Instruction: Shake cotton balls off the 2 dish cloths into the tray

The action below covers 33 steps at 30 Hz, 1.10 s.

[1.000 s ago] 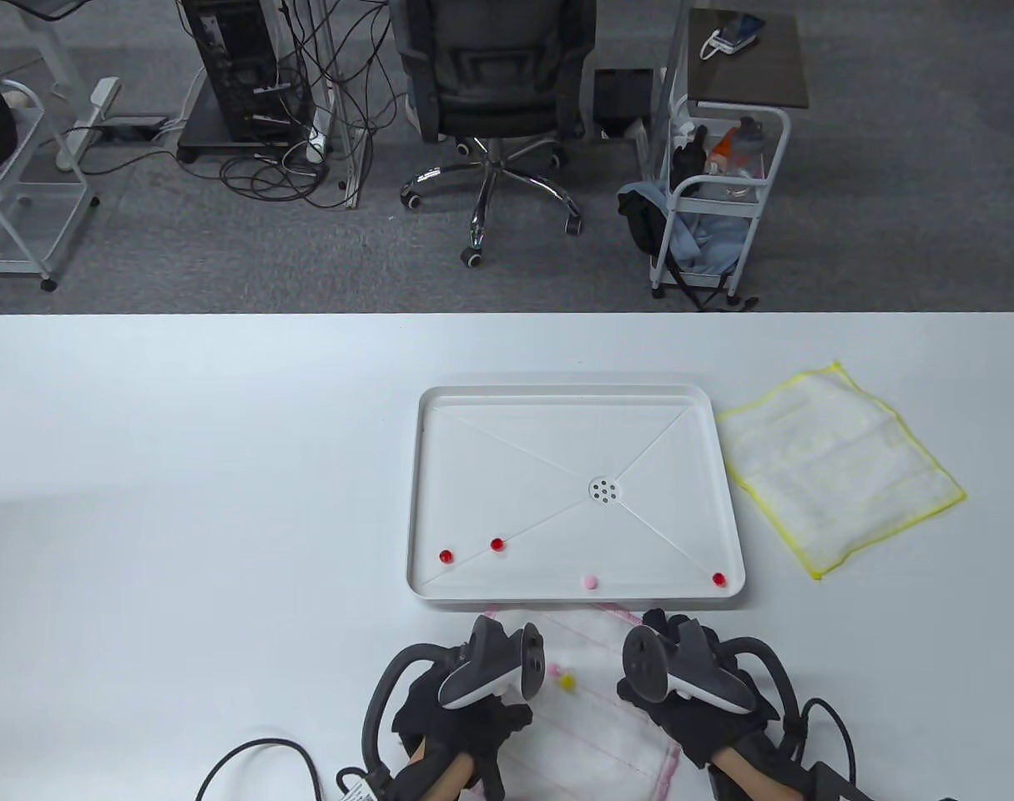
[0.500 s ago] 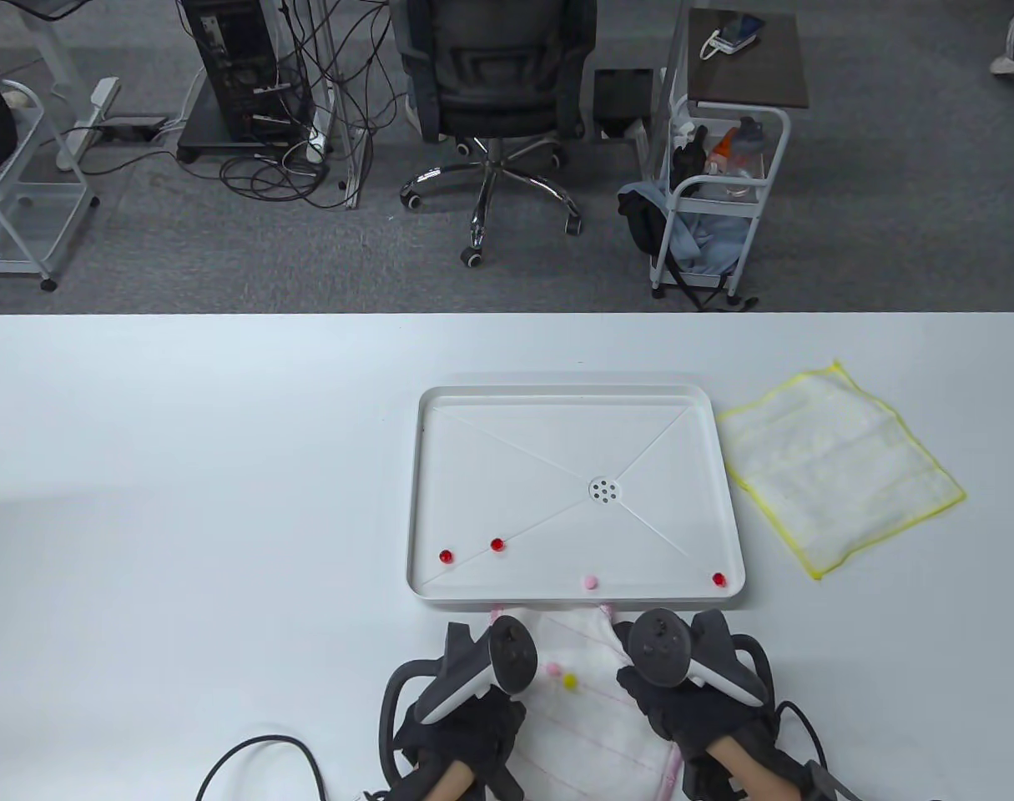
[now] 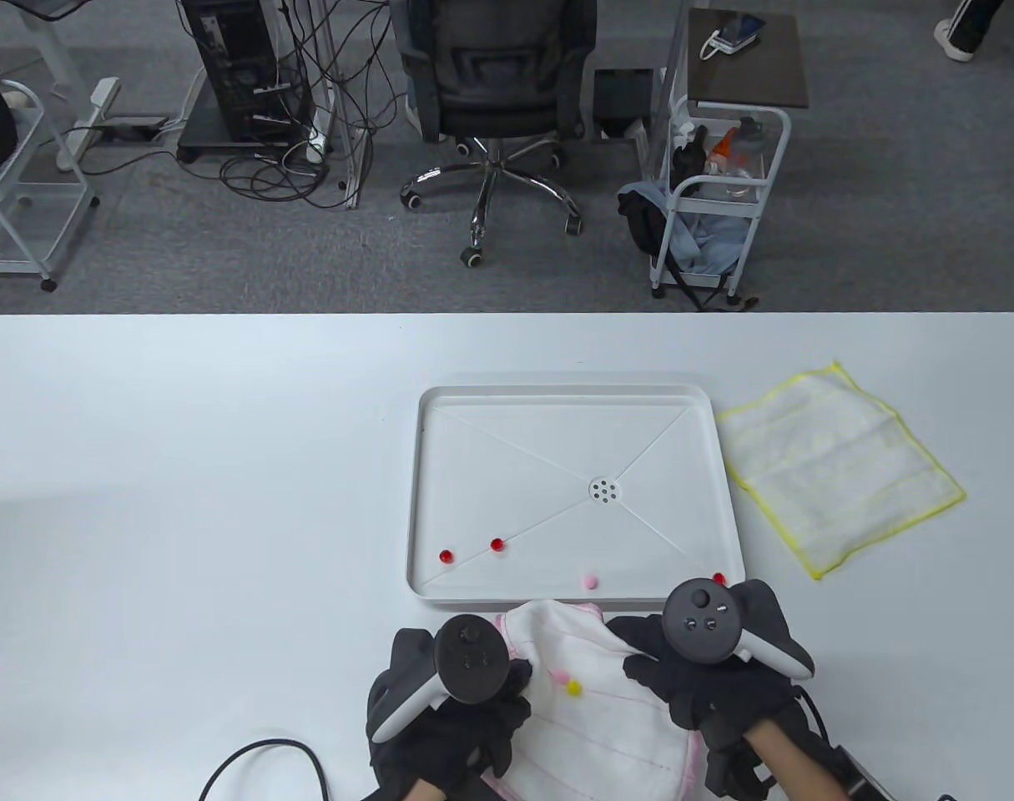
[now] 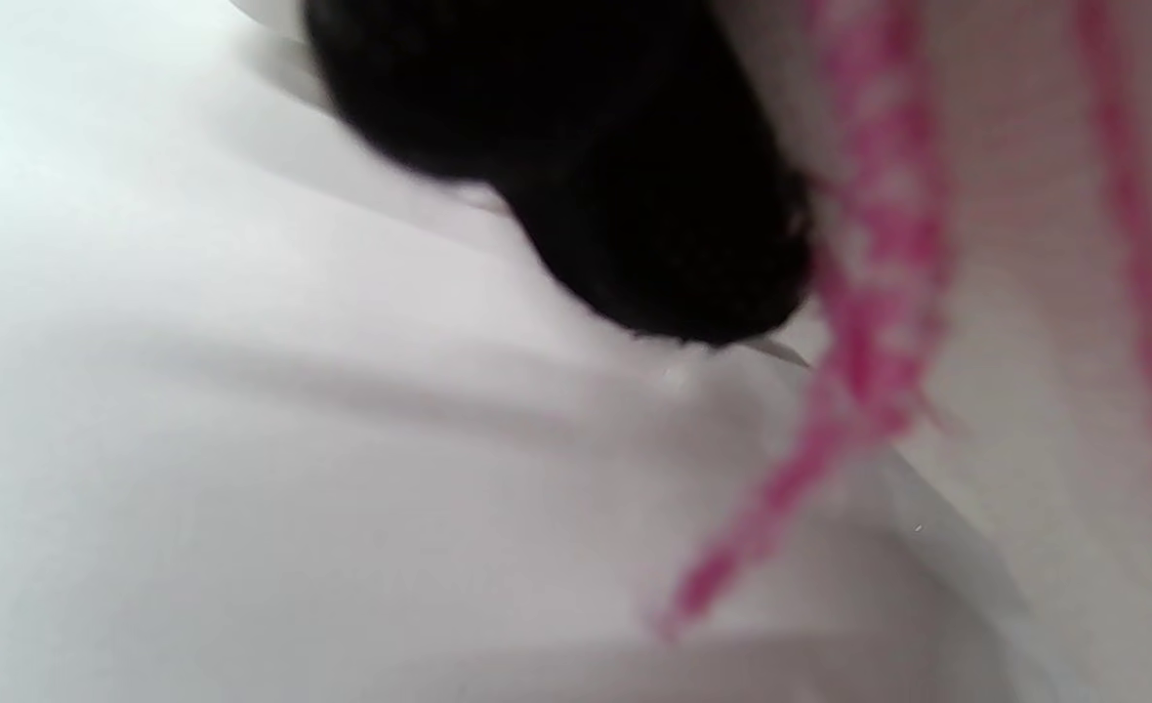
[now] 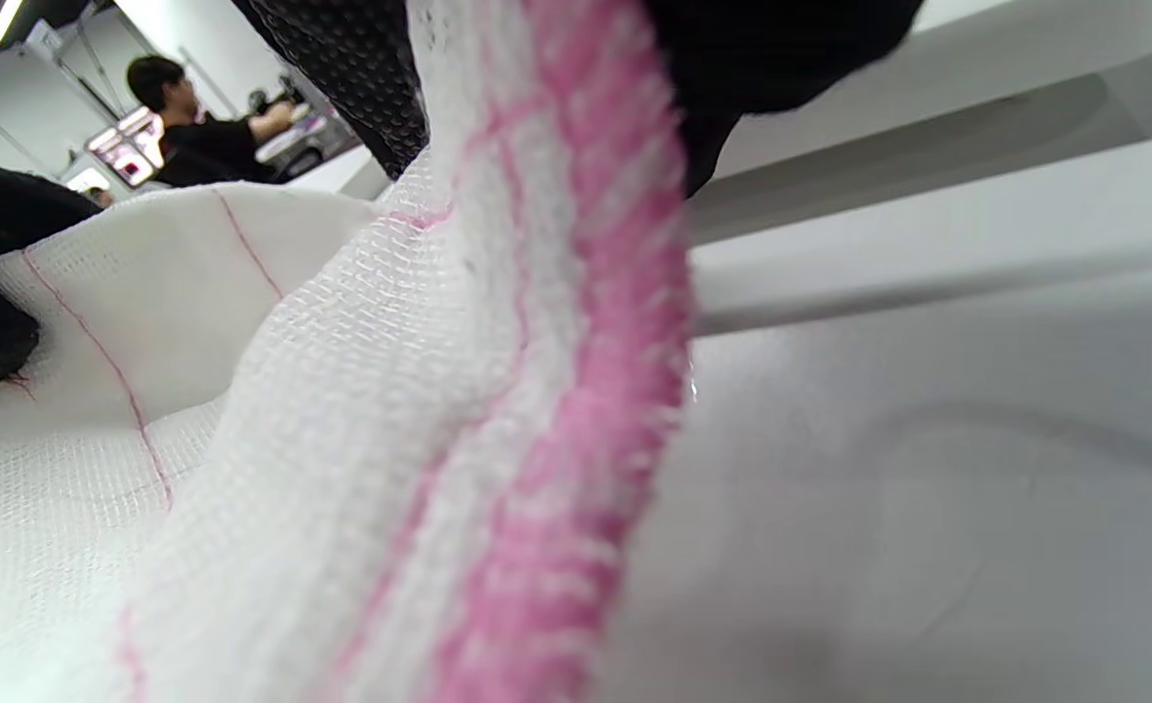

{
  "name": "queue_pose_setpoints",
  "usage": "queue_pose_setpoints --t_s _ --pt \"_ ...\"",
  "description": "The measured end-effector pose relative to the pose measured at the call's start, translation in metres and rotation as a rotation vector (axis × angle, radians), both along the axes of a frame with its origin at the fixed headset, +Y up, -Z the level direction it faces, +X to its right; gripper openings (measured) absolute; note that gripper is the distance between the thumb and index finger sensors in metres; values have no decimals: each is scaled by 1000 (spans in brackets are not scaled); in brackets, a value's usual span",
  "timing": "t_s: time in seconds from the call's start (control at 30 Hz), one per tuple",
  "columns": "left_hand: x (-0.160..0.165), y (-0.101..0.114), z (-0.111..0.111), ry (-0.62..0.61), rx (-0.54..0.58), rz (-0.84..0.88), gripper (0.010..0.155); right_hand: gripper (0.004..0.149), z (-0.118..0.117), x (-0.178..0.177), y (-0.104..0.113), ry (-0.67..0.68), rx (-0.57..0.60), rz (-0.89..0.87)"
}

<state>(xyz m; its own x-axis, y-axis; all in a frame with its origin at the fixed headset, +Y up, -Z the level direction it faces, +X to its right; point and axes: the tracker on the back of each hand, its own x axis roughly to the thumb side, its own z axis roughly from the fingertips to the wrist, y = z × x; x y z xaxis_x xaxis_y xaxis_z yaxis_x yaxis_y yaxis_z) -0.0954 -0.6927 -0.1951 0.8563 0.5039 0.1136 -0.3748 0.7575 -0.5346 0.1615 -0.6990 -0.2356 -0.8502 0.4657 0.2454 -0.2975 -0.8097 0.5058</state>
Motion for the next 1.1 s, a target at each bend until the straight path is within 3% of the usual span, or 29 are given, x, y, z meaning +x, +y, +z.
queue_pose_setpoints --t_s 0.17,0.33,0.43,0.6,0.77,1.1 --pt "-8 25 -24 74 54 54 49 46 -30 1 26 -54 14 -38" --pt "-8 48 -77 218 97 116 49 46 -83 1 49 -225 67 -132" --pt "-6 53 -111 315 97 117 49 46 -115 0 48 -371 89 -206" --pt "2 56 -155 416 127 107 49 46 -152 -3 36 -491 84 -294" --pt "11 53 -177 401 174 156 52 53 -169 -8 35 -469 40 -383" --pt "18 49 -181 375 265 238 53 44 -173 -11 25 -504 100 -399"
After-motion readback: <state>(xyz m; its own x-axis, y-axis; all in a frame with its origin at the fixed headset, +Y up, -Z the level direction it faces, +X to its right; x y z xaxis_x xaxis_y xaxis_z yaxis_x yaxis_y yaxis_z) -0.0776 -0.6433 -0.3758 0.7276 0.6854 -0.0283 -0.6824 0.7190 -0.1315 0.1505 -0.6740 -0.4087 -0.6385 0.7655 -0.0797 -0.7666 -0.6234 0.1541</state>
